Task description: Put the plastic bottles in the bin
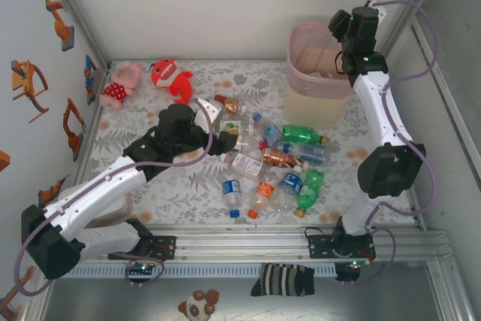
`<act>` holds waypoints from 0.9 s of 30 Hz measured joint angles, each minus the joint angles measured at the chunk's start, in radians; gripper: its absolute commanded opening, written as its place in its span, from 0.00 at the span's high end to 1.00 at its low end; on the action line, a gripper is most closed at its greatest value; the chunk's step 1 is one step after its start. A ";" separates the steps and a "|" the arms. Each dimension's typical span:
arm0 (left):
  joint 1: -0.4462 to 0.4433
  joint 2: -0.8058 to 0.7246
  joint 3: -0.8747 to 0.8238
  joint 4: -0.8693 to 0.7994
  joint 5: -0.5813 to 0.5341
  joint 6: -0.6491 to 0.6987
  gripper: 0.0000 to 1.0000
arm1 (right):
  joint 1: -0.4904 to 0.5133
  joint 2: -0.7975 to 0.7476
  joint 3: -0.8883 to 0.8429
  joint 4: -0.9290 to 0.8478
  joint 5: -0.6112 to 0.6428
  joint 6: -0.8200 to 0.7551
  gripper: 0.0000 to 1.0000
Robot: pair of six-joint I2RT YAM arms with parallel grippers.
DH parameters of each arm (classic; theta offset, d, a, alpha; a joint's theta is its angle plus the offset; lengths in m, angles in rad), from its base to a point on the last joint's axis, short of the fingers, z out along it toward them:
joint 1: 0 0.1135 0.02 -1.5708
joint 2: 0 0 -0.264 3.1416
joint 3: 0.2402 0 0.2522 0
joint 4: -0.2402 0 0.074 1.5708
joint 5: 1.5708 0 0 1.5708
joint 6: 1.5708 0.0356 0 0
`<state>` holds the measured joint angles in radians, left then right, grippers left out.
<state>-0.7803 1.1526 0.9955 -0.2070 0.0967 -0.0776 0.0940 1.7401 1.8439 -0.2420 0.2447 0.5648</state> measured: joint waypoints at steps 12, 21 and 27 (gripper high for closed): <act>0.085 0.232 0.173 -0.121 -0.107 -0.136 0.29 | 0.000 -0.252 -0.169 -0.032 -0.032 -0.062 0.31; 0.204 0.454 0.355 -0.228 -0.129 -0.352 0.29 | 0.000 -0.399 -0.278 -0.064 -0.025 -0.109 0.31; 0.252 0.601 0.511 -0.293 -0.202 -0.655 0.27 | 0.000 -0.453 -0.324 -0.069 -0.007 -0.133 0.31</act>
<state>-0.5282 1.7538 1.5063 -0.5003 -0.1051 -0.7326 0.0940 1.2873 1.5196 -0.3115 0.2379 0.4316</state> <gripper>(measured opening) 0.734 0.694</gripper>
